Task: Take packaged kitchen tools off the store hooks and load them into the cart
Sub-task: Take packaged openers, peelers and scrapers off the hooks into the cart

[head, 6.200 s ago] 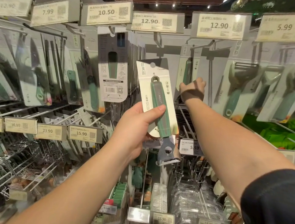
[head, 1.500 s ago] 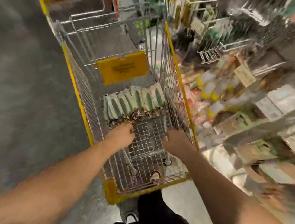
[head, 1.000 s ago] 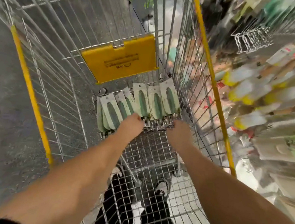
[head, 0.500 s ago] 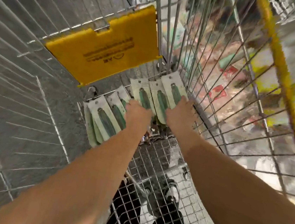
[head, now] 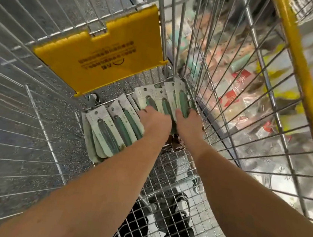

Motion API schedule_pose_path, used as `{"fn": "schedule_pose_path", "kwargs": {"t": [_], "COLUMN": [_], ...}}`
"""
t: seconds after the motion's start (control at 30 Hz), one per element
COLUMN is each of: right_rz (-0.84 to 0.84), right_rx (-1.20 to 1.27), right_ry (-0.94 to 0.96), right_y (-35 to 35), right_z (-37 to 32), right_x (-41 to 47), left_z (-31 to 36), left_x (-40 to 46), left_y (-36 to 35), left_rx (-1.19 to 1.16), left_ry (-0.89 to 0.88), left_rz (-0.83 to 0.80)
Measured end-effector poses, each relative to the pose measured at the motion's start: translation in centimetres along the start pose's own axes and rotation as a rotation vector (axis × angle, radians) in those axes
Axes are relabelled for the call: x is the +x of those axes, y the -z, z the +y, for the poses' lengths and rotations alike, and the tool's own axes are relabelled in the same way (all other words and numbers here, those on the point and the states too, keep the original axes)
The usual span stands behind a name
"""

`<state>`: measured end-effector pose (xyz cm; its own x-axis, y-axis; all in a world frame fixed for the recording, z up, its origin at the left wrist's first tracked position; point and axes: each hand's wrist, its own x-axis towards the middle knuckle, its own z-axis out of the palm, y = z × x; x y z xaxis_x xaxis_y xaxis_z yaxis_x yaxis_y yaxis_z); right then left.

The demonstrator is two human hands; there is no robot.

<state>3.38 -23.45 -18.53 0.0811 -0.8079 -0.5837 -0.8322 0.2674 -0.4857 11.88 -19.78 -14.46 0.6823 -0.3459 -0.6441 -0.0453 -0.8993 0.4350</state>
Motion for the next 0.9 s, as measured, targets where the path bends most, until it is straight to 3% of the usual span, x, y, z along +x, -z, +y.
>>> {"fn": "schedule_pose_path", "kwargs": {"t": [0.2, 0.37, 0.77, 0.9], "right_rz": [-0.135, -0.182, -0.371, -0.391], "right_rx": [0.030, 0.281, 0.363, 0.489], "right_ry": [0.043, -0.049, -0.005, -0.044], "right_y": [0.3, 0.8, 1.0, 1.5], "right_z": [0.7, 1.4, 0.9, 1.5], "right_x": [0.4, 0.3, -1.8, -3.7], "left_z": [0.5, 0.3, -2.3, -2.7], "left_x": [0.1, 1.3, 1.0, -0.3], "left_y": [0.0, 0.9, 0.9, 1.5], "left_rx": [0.000, -0.073, -0.234, -0.408], "left_ry": [0.063, 0.132, 0.079, 0.129], "left_rz": [0.057, 0.060, -0.066, -0.126]}}
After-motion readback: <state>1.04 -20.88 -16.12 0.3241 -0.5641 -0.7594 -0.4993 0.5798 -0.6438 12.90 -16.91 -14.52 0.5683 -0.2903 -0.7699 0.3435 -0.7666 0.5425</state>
